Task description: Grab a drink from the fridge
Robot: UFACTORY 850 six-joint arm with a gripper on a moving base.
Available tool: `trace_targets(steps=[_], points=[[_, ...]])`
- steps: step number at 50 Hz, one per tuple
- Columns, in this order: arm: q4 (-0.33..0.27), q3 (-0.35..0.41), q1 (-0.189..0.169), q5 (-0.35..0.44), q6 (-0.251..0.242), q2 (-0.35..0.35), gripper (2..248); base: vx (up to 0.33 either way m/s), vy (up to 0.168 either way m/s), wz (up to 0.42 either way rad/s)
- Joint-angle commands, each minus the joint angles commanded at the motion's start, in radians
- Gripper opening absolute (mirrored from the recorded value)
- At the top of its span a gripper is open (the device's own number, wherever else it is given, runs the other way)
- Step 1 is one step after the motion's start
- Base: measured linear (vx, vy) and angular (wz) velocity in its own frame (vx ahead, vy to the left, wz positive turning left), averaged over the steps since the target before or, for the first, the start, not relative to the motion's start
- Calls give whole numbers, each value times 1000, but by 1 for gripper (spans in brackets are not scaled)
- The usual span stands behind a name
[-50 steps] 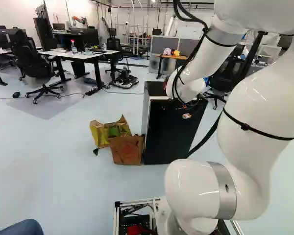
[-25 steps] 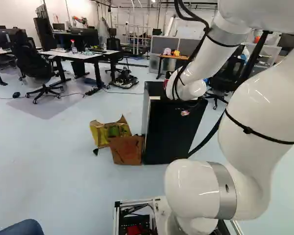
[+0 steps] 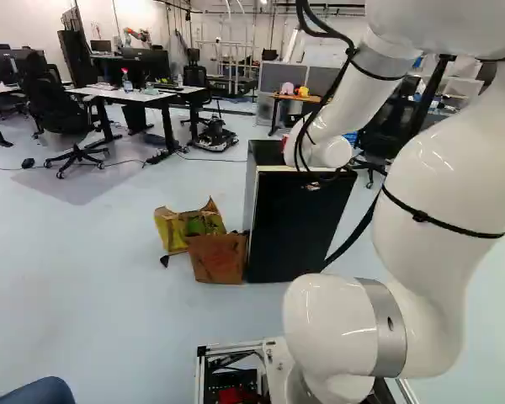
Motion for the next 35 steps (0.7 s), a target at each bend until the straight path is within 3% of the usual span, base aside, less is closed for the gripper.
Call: trace_targets(steps=[15, 35], points=[[2, -65, 8, 53, 0, -60, 247, 0, 0, 0], [37, -167, 28, 63, 0, -151, 247, 0, 0, 0]])
